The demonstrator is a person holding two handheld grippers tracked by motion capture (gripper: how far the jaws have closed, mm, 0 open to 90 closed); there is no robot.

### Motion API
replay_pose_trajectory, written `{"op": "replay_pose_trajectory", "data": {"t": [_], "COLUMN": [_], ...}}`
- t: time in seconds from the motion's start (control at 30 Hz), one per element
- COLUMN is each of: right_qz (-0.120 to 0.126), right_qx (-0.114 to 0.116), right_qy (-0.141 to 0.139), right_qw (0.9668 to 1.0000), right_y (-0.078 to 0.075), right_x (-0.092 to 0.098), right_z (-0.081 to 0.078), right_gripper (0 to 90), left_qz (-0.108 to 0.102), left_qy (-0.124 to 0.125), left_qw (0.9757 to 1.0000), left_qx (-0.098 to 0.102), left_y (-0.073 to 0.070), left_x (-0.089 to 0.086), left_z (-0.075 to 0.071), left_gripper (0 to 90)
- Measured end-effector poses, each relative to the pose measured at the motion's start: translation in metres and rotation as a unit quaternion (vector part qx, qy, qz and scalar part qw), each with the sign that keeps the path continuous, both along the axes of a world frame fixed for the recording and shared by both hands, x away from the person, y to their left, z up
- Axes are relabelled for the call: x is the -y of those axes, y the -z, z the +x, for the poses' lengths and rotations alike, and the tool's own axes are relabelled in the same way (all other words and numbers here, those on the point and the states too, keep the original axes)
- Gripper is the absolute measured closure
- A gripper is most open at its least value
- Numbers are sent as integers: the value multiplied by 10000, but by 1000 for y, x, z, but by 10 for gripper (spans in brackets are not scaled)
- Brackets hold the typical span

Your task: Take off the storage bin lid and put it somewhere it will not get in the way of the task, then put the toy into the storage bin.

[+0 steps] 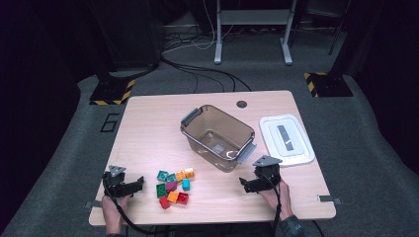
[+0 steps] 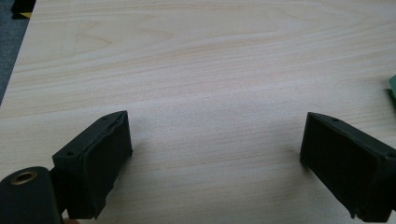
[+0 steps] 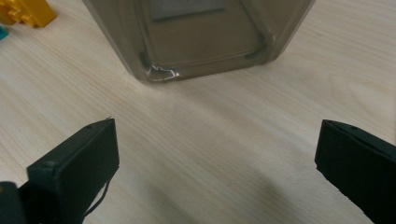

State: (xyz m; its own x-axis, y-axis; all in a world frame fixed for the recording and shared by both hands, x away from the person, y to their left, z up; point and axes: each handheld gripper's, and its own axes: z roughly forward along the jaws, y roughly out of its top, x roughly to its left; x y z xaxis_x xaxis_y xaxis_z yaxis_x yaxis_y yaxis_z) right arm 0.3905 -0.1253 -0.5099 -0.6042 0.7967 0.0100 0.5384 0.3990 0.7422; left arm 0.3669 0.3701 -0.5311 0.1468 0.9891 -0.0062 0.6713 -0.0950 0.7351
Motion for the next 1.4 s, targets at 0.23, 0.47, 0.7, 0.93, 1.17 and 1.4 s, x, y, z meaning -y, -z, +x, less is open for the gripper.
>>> {"op": "replay_pose_trajectory", "data": {"t": [0.23, 0.47, 0.7, 0.93, 1.17, 1.4], "right_qz": [-47, -210, -171, -164, -170, -172], "right_qx": [-149, -167, -175, -154, -137, -135], "right_qy": [16, 2, 12, -52, -32, -26], "right_qw": [9999, 9996, 9997, 9997, 9998, 9998], "right_y": [12, 19, 20, 20, 20, 20], "right_x": [-4, -8, -8, -7, -7, -7], "right_z": [2, 2, 3, 6, 6, 6], "right_gripper": [0, 0, 0, 0, 0, 0], "left_qz": [-1, 8, 11, -130, -355, -516], "left_qy": [-1, 66, 67, 62, 156, 537], "left_qw": [10000, 10000, 10000, 9998, 9990, 9970], "left_qx": [1, -19, -31, -129, 207, 195], "left_y": [0, 0, 0, -5, -17, -25], "left_x": [0, 0, 1, 0, 7, 28], "left_z": [0, 0, 0, 1, -5, -3], "left_gripper": [85, 77, 77, 49, 30, 16]}}
